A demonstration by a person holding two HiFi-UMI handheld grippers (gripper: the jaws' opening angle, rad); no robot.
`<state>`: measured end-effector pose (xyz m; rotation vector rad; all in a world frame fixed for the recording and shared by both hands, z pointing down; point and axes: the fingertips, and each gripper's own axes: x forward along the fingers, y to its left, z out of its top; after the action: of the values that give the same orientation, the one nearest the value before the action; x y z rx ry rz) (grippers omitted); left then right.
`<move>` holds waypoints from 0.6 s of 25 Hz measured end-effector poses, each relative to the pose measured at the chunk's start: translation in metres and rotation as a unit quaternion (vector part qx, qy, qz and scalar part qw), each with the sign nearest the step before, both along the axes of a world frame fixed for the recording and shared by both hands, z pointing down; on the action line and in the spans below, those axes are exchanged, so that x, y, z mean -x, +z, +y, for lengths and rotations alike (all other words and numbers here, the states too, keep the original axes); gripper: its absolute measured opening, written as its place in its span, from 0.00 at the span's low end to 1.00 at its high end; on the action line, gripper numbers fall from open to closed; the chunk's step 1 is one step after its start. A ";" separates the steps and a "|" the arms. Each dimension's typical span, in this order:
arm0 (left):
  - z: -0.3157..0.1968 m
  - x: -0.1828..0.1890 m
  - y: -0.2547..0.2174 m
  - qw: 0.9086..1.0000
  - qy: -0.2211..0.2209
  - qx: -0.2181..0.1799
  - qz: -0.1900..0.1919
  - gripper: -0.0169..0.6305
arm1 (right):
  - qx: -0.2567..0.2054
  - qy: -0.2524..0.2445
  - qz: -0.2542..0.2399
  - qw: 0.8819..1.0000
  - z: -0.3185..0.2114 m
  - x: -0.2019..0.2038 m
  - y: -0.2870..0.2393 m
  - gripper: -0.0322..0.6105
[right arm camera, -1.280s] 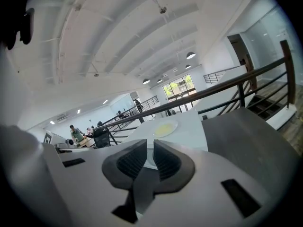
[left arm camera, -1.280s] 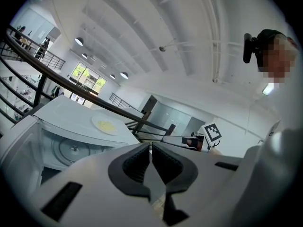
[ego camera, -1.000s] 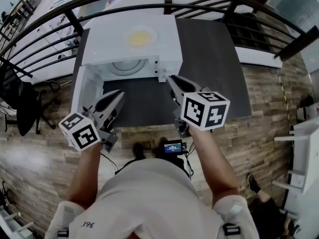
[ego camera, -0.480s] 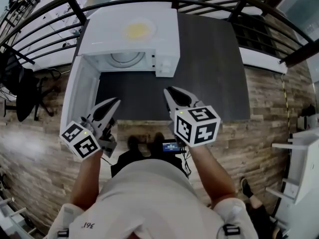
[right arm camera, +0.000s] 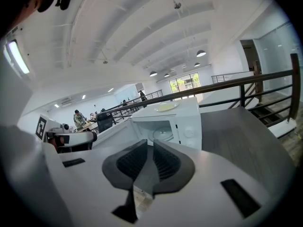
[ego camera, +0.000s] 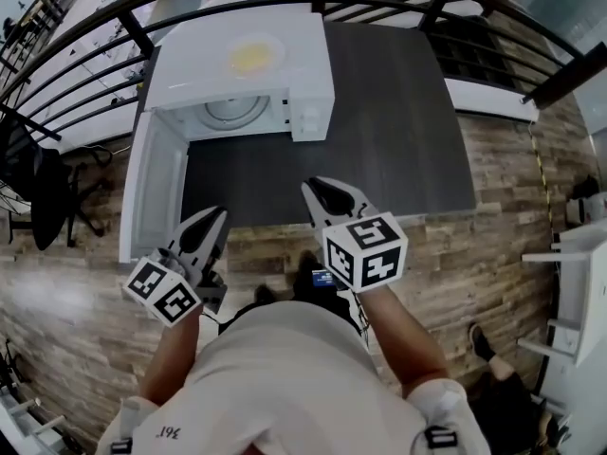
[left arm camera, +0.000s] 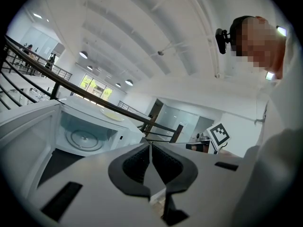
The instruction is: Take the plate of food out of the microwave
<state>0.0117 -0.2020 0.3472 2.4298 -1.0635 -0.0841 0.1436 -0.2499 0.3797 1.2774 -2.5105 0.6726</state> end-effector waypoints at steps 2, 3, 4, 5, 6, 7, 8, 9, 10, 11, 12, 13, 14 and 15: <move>0.010 0.006 0.002 1.000 0.008 0.002 -0.003 0.06 | -0.002 0.008 0.000 1.000 0.007 0.008 -0.001 0.07; 0.014 0.010 0.002 1.000 0.011 0.002 -0.005 0.06 | -0.003 0.011 0.001 1.000 0.012 0.013 -0.002 0.05; 0.020 0.015 0.003 1.000 0.011 0.002 -0.008 0.06 | -0.004 0.013 0.003 1.000 0.018 0.019 -0.002 0.05; 0.025 0.020 0.003 1.000 0.009 0.002 -0.011 0.06 | -0.004 0.014 0.005 1.000 0.024 0.024 -0.002 0.05; 0.031 0.025 0.004 1.000 0.007 0.001 -0.014 0.06 | -0.003 0.014 0.008 1.000 0.032 0.030 -0.001 0.05; 0.037 0.030 0.004 1.000 0.006 -0.001 -0.017 0.06 | -0.003 0.015 0.011 1.000 0.039 0.035 0.000 0.05; 0.042 0.033 0.004 1.000 0.008 -0.002 -0.018 0.06 | -0.002 0.016 0.013 1.000 0.046 0.039 0.000 0.05; 0.047 0.036 0.004 1.000 0.012 -0.004 -0.017 0.06 | -0.002 0.018 0.014 1.000 0.051 0.043 0.000 0.05; 0.050 0.038 0.004 1.000 0.018 -0.004 -0.015 0.06 | -0.002 0.021 0.015 1.000 0.056 0.045 0.001 0.05; 0.054 0.040 0.005 1.000 0.025 -0.003 -0.013 0.06 | -0.001 0.025 0.016 1.000 0.060 0.047 0.002 0.05; 0.057 0.041 0.007 0.999 0.033 -0.002 -0.010 0.06 | -0.001 0.028 0.018 0.999 0.065 0.048 0.004 0.05; 0.061 0.042 0.009 0.999 0.039 0.000 -0.009 0.06 | -0.001 0.032 0.021 0.999 0.069 0.048 0.006 0.05; 0.064 0.043 0.012 0.999 0.042 0.003 -0.008 0.06 | -0.002 0.036 0.024 0.999 0.073 0.049 0.008 0.05; 0.068 0.044 0.014 0.999 0.045 0.004 -0.007 0.06 | -0.002 0.040 0.025 0.999 0.078 0.049 0.010 0.05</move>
<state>-0.0327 -0.1337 0.3613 2.4704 -0.9565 -0.0340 0.0946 -0.1719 0.3897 1.3862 -2.4333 0.6462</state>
